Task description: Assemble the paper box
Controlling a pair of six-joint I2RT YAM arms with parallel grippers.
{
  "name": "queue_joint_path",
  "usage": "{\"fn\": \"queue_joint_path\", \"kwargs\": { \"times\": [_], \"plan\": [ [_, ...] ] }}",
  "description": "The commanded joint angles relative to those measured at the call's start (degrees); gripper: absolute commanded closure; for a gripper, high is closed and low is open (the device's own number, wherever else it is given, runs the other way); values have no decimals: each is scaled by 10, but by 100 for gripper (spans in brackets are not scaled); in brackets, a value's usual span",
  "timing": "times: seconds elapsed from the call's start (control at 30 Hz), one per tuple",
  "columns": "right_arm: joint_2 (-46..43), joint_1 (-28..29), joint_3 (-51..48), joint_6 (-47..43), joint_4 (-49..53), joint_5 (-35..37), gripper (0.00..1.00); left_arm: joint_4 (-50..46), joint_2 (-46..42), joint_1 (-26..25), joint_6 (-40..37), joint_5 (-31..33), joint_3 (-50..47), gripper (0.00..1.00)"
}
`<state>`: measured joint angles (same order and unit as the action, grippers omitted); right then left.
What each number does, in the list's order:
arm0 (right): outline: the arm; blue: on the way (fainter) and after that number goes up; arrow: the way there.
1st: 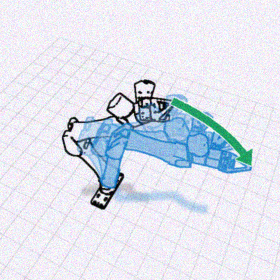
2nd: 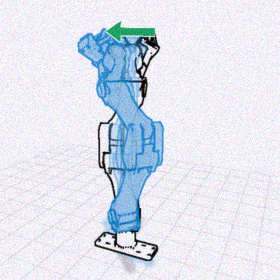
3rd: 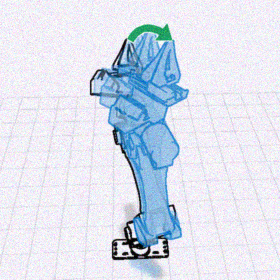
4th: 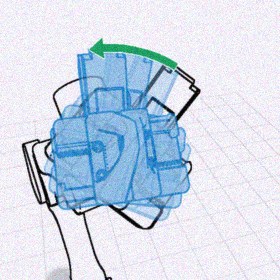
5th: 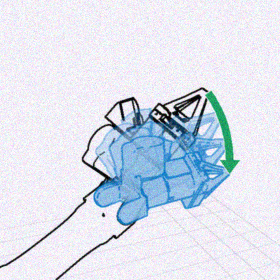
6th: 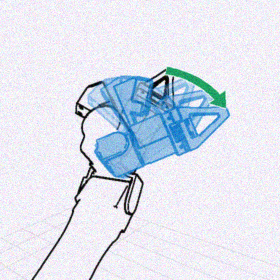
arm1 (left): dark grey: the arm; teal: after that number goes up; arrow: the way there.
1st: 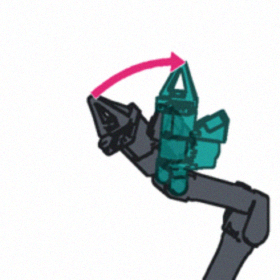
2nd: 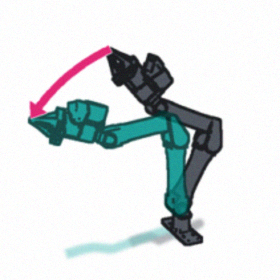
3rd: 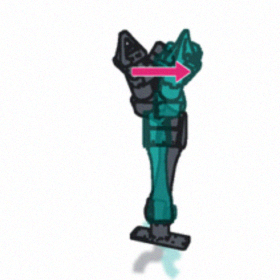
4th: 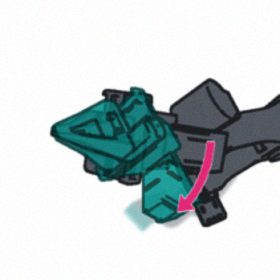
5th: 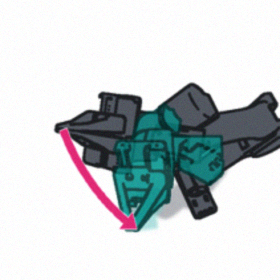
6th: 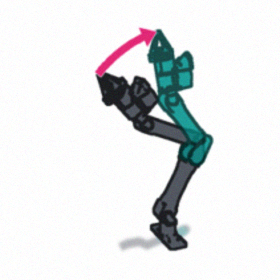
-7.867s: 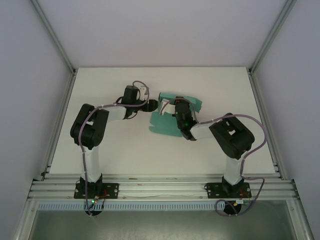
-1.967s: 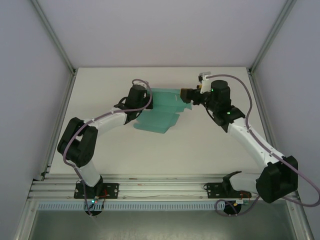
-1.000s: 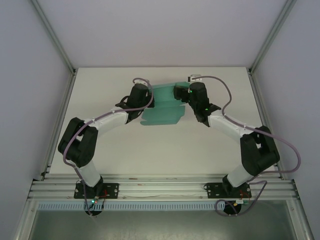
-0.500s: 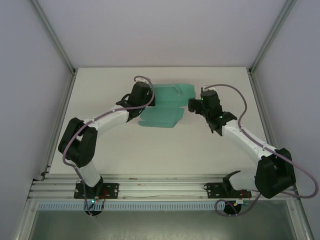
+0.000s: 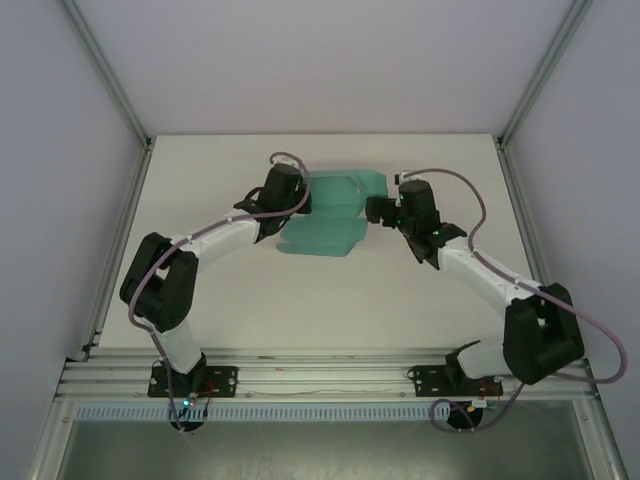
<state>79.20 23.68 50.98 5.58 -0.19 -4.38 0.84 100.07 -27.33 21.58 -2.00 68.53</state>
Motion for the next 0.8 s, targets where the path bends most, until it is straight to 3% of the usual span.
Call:
{"fn": "queue_joint_path", "kwargs": {
  "times": [0.0,0.2,0.37,0.47,0.77],
  "plan": [
    [34,-1,27,11,-60,-41,10,-2,6,2,14,-22,18,100],
    [92,14,62,-15,-95,-44,9,-10,10,2,21,-31,22,100],
    [132,48,88,-53,-95,48,8,-11,11,2,29,-31,23,100],
    [139,51,90,-54,-103,67,8,-15,11,1,30,-24,23,100],
    [26,45,54,-92,-38,26,4,-39,9,8,17,5,25,100]
  ]
}}
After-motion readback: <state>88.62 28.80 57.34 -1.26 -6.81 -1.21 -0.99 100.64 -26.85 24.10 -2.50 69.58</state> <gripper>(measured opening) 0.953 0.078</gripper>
